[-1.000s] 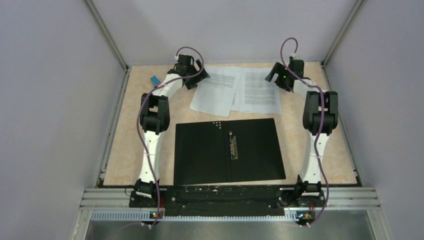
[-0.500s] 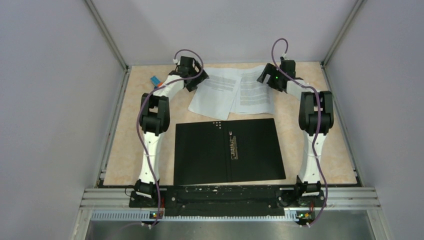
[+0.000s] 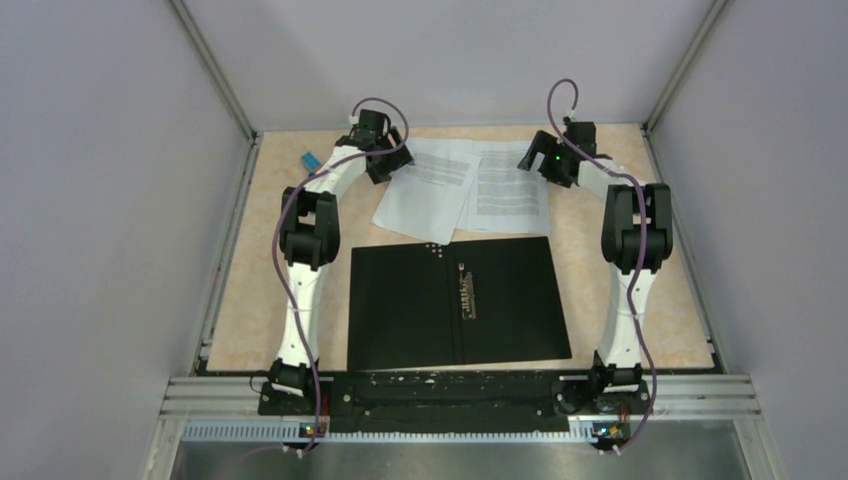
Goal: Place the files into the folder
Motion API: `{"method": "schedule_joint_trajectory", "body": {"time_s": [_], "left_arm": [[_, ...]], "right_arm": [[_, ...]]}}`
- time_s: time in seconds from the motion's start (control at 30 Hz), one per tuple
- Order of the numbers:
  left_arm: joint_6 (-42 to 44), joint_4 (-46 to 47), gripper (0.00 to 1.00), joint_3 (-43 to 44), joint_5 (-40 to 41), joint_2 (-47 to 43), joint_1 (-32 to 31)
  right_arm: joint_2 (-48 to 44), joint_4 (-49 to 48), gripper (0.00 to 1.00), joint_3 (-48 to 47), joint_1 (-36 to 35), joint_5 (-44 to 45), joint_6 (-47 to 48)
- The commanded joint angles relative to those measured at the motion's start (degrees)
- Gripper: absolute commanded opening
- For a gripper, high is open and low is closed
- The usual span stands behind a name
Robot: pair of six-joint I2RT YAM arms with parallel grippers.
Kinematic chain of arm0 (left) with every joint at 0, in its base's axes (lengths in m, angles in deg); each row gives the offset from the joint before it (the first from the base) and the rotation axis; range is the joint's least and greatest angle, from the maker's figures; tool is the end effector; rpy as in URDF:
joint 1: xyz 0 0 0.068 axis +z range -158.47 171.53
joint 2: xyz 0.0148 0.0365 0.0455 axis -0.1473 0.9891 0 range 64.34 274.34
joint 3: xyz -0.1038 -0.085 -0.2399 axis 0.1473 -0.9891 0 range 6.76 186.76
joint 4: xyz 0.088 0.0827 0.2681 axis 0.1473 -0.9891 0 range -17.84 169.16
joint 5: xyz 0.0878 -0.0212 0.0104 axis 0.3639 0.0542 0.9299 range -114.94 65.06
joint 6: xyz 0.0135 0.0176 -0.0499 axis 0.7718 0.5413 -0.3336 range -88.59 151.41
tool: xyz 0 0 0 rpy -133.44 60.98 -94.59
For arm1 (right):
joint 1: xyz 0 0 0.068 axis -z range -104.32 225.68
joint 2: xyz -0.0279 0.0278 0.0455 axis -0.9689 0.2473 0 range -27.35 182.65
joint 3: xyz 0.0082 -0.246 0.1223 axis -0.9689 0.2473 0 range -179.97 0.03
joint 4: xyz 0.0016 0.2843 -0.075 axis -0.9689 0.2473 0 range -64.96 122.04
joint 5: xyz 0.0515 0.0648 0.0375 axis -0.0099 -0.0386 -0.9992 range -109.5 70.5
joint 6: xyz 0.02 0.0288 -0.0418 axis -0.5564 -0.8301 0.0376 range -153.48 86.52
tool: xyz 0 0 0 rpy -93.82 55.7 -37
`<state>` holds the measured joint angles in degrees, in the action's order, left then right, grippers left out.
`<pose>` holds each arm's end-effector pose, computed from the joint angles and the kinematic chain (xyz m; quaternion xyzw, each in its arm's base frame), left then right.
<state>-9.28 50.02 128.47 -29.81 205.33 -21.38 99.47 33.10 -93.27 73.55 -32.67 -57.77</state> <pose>0.5682 -0.1334 0.1627 -0.2096 0.9104 -0.1953 0.2986 0.5270 0.0279 0.1494 0.1280 0.8982 0.1948 0.3726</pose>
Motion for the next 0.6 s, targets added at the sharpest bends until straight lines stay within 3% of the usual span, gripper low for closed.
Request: {"method": "schedule_joint_trajectory", "body": {"time_s": [0.0, 0.23, 0.57], "left_arm": [[4.5, -7.7, 0.81, -0.9, 4.2, -1.0, 0.3], [9.4, -9.4, 0.91, 2.7, -0.4, 0.6, 0.3], [9.9, -12.3, 0.81, 5.6, -2.7, 4.2, -0.5]], "right_arm": [[-2.1, 8.3, 0.99, 1.6, 1.0, 3.1, 2.5], [-0.6, 9.6, 0.99, 2.0, 0.3, -0.1, 3.4], [3.2, 8.0, 0.99, -0.1, -3.3, -13.6, 1.3]]}}
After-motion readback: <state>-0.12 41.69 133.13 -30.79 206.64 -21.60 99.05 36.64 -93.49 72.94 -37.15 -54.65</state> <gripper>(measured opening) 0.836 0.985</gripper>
